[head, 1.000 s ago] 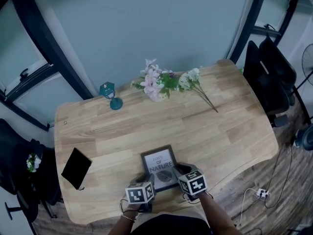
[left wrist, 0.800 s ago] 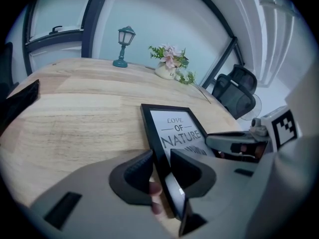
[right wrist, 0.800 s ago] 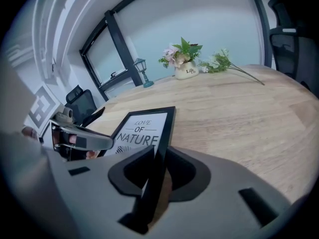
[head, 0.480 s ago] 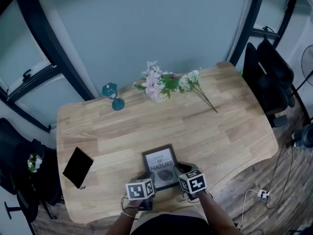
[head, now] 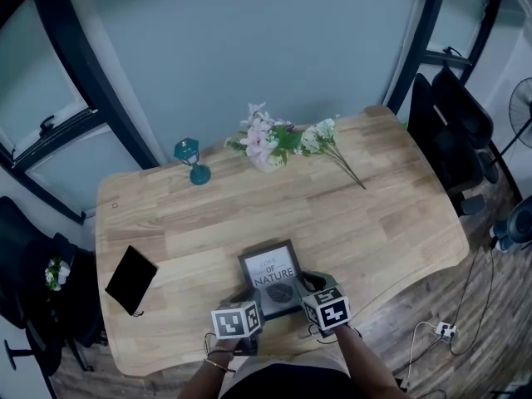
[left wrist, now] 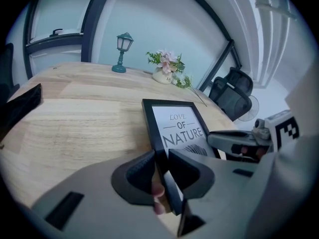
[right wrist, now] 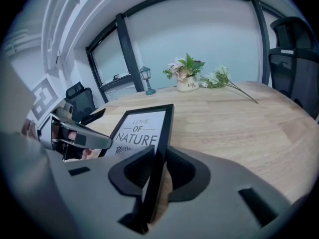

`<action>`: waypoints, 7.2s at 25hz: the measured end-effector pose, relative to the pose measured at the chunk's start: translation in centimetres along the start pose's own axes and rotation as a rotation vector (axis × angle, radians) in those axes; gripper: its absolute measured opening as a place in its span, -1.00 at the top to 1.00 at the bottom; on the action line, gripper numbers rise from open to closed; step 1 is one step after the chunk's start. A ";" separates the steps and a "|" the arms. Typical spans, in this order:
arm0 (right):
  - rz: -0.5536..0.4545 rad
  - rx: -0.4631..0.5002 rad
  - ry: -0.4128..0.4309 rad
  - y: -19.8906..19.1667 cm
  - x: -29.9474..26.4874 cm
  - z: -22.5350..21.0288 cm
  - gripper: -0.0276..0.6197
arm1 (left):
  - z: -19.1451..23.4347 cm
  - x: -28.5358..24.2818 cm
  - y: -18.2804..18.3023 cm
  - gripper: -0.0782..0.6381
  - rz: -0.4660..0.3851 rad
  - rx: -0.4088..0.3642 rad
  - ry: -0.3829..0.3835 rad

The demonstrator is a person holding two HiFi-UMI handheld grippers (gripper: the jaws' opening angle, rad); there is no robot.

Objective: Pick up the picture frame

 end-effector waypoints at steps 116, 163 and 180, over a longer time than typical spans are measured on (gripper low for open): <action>-0.568 0.188 -0.059 1.7 32.2 18.0 0.69 | -11.6 34.6 -5.7 0.58 -0.586 -0.254 -0.124; -0.662 0.265 -0.025 2.4 39.8 16.4 0.69 | -18.7 39.3 -7.3 0.59 -0.667 -0.248 -0.101; -0.681 0.290 0.007 1.5 43.6 14.4 0.69 | -23.1 40.4 -9.2 0.59 -0.686 -0.232 -0.062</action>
Point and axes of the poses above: the fingertips, and each gripper's own axes: x backward along the fingers, z to its left, y out of its top, the point moved 9 cm from there along x, backward along the fingers, and after that the axes turned 13 degrees about -z, right-handed, at the moved point
